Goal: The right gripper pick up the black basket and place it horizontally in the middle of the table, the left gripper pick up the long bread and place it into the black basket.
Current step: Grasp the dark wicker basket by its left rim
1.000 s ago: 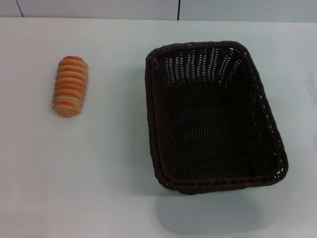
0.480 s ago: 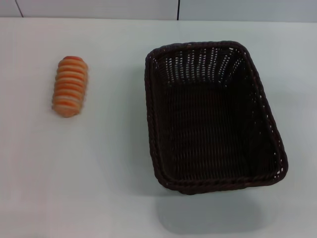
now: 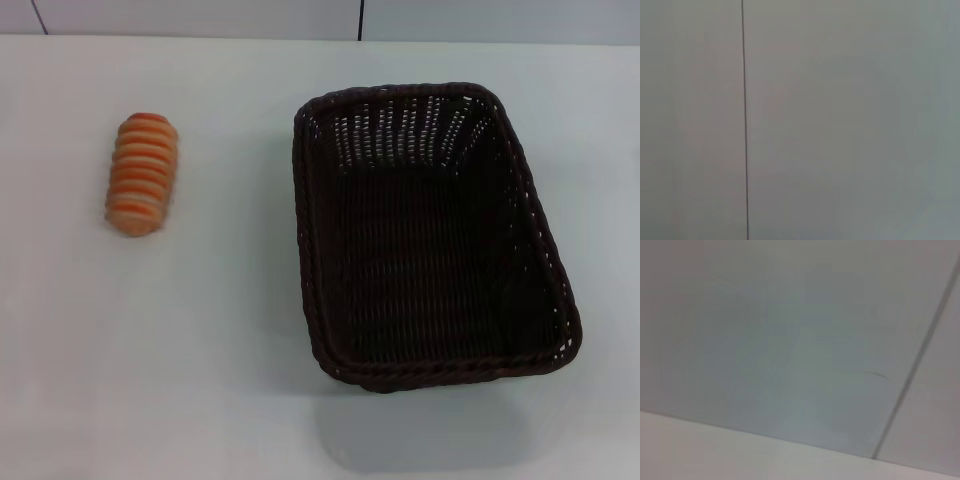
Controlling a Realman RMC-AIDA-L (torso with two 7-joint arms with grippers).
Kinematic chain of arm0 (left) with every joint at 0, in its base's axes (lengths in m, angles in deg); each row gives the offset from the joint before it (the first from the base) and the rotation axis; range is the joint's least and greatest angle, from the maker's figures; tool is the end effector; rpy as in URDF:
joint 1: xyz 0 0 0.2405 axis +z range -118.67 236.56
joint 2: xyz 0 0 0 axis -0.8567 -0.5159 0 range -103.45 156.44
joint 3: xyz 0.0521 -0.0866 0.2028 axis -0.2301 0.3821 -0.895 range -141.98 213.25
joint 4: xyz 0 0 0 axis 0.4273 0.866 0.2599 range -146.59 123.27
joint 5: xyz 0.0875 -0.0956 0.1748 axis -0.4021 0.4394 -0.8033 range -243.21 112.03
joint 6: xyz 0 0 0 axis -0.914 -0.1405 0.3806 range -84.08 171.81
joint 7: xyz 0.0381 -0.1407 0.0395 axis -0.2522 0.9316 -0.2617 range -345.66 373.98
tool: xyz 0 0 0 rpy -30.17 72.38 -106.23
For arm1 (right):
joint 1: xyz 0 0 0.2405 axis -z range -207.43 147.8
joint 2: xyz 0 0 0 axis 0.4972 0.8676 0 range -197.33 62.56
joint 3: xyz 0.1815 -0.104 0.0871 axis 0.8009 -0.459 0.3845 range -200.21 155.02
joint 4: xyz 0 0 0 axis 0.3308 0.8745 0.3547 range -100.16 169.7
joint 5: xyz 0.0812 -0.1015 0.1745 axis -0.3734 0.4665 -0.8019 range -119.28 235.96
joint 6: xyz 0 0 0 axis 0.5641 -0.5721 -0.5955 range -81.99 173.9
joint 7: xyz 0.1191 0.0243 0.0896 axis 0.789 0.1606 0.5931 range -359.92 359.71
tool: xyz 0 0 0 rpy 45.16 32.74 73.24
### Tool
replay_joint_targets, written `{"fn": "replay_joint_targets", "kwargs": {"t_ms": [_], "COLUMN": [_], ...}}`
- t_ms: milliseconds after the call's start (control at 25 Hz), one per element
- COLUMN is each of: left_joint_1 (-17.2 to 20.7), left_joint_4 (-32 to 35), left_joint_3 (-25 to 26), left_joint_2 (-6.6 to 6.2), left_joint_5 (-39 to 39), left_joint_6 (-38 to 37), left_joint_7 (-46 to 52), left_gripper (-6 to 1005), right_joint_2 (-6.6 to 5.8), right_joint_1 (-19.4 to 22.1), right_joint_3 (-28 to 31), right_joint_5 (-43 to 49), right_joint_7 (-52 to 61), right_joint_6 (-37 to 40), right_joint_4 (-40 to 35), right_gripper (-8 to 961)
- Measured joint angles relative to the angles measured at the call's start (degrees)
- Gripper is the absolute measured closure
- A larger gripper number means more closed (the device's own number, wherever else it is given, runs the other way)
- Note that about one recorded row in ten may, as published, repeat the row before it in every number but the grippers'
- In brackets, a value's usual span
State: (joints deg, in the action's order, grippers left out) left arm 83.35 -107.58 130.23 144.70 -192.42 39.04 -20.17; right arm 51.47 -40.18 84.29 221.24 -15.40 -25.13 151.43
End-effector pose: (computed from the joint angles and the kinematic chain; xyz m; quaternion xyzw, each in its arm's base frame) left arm -0.3124 0.2572 0.1897 -0.5268 -0.3492 -0.1740 0.7552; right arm 0.1657 0.3341 0.1709 -0.7490 0.3564 -0.0053 0.5586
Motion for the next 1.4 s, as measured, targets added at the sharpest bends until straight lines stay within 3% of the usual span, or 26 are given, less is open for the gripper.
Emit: {"fn": "replay_joint_targets", "kwargs": {"t_ms": [240, 400, 600, 920, 1400], "left_joint_1": [-0.24, -0.24, -0.37, -1.61, -1.14], "left_joint_4": [0.33, 0.75, 0.94, 2.83, 1.88], "left_joint_3": [0.16, 0.16, 0.15, 0.88, 1.28], "left_joint_2": [0.05, 0.09, 0.09, -0.05, -0.25], "left_joint_5": [0.00, 0.00, 0.00, 0.00, 0.00], "left_joint_6": [-0.04, -0.34, -0.52, -0.71, -0.19], "left_joint_7": [-0.04, -0.04, -0.04, -0.05, -0.75], "left_gripper": [181, 184, 184, 184, 184], "right_joint_2": [-0.07, -0.14, -0.09, 0.02, 0.11], "right_joint_1": [-10.78, -14.93, -16.55, -15.56, -19.81], "right_joint_3": [3.12, 3.79, 4.29, 0.77, -13.04], "right_joint_5": [-1.10, -5.21, -11.54, -10.81, -3.08], "right_joint_7": [1.25, 4.10, 8.43, 14.93, 26.26], "right_joint_6": [-11.84, -15.81, -17.79, -18.83, -24.32], "right_joint_4": [-0.06, -0.17, -0.20, -0.26, -5.10], "right_gripper": [137, 137, 137, 137, 138]}}
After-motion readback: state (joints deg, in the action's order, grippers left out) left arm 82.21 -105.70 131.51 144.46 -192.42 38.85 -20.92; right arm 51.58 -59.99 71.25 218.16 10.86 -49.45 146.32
